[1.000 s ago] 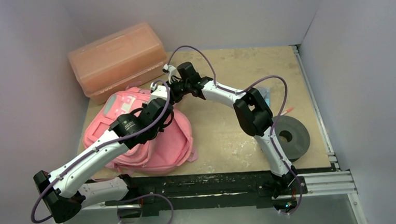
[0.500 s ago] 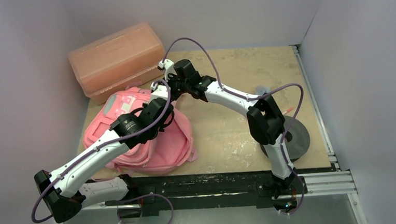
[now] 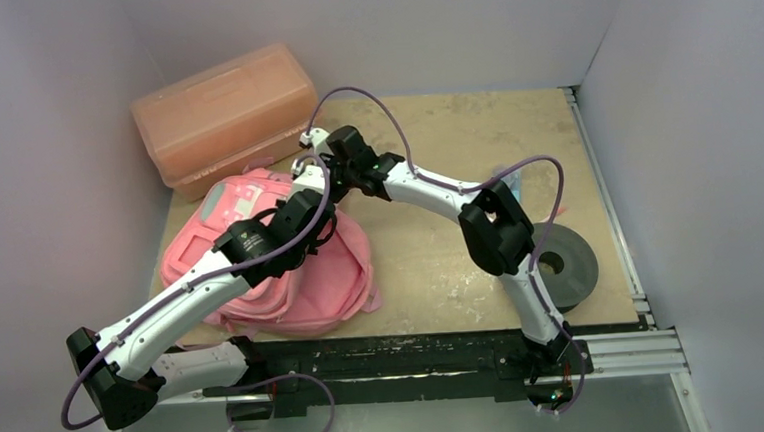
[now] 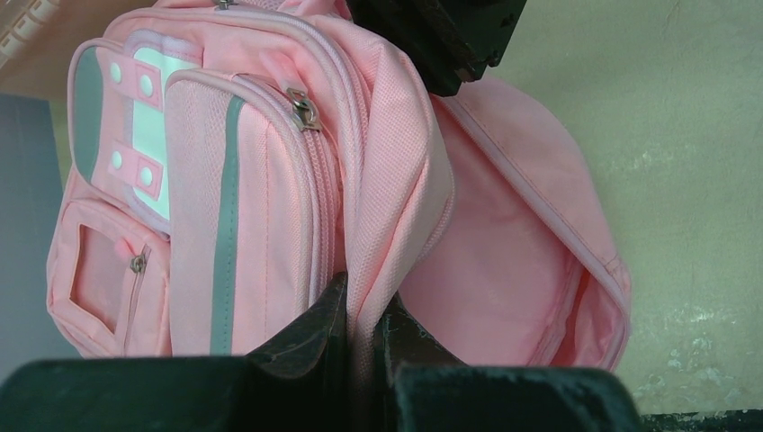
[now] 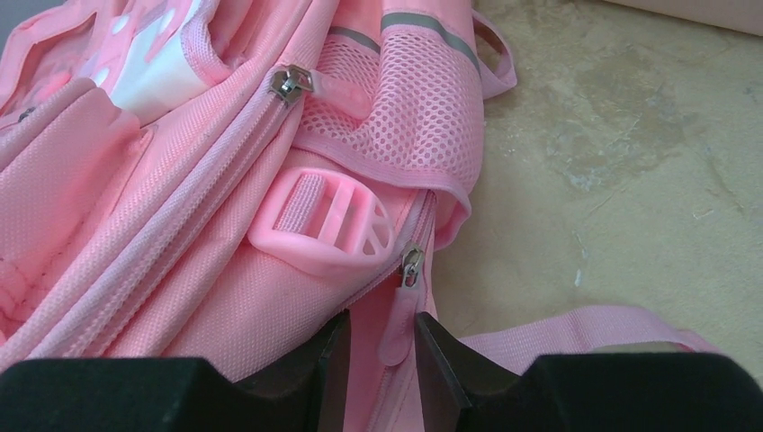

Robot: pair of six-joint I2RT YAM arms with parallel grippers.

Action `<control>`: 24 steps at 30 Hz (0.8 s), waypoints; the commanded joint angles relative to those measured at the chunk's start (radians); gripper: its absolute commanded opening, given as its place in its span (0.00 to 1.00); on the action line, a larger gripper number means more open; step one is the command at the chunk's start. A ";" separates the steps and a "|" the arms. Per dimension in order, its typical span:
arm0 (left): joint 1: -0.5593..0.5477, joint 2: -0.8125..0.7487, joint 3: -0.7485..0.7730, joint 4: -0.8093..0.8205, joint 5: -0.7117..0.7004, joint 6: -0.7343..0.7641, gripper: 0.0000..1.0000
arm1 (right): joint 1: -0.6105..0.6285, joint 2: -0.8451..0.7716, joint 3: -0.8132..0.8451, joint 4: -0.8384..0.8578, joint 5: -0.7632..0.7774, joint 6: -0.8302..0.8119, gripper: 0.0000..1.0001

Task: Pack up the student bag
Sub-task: Zip the student bag at the center of the board.

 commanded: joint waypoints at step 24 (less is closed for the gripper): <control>0.008 -0.029 0.006 0.055 -0.018 0.007 0.00 | 0.014 0.056 0.140 -0.045 0.080 -0.052 0.33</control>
